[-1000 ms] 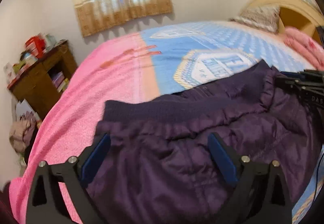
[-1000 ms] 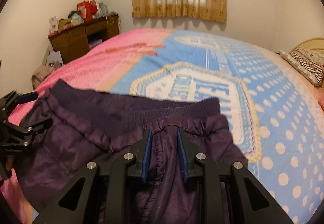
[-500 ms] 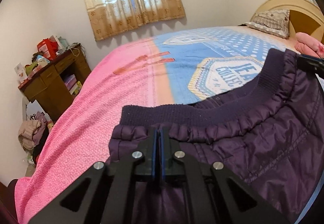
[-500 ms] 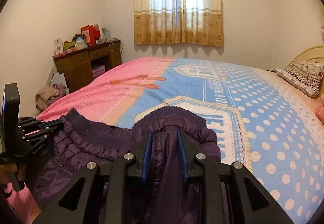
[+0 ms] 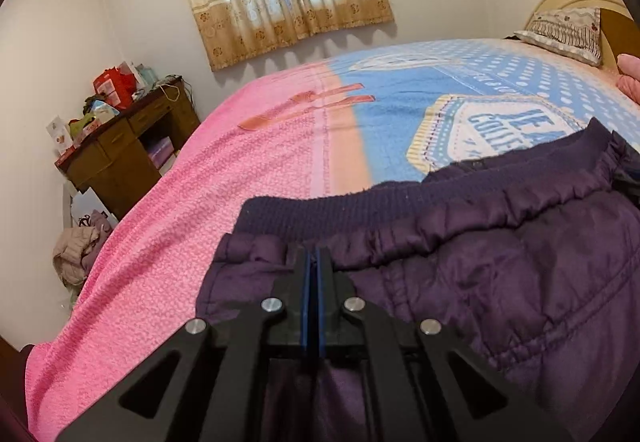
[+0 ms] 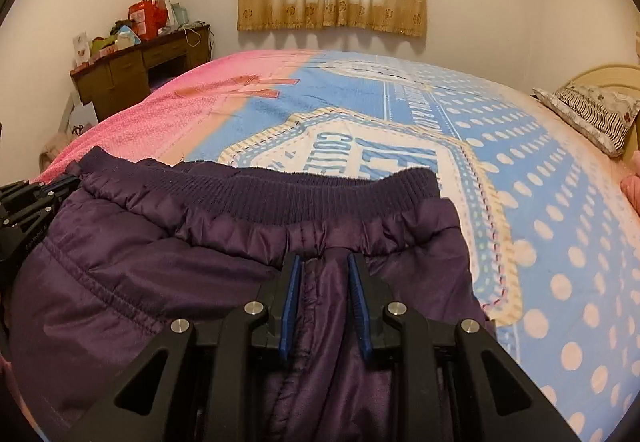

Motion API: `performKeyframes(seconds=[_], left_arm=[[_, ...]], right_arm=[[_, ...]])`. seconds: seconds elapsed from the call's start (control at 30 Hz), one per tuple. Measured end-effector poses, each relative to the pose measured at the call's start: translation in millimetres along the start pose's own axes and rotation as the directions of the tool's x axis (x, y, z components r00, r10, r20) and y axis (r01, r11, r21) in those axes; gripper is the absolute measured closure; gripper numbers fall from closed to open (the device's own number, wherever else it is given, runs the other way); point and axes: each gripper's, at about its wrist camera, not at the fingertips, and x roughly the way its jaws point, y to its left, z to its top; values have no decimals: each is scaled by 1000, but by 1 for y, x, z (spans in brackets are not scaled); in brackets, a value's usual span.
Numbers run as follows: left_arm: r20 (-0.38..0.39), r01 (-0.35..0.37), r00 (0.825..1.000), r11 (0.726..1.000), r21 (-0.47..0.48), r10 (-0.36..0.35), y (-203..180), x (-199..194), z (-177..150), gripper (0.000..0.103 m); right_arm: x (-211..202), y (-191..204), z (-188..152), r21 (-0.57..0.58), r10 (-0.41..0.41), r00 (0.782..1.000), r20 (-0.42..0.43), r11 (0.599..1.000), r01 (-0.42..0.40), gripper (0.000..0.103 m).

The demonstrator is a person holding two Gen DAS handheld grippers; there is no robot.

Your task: Fold large clothes

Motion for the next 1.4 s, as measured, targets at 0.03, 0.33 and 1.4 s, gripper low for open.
performKeyframes(seconds=[0.03, 0.33, 1.4], left_arm=[[-2, 1, 1000, 1000, -3, -1, 0, 1, -2, 100], [-37, -22, 999, 1000, 21, 23, -6, 9, -3, 101], [-48, -31, 998, 999, 17, 32, -5, 10, -6, 100]], right_arm=[[3, -1, -1, 6, 9, 1000, -15, 1000, -9, 77], [20, 0, -4, -1, 13, 996, -89, 1000, -13, 75], [29, 4, -2, -46, -18, 993, -117, 999, 13, 73]])
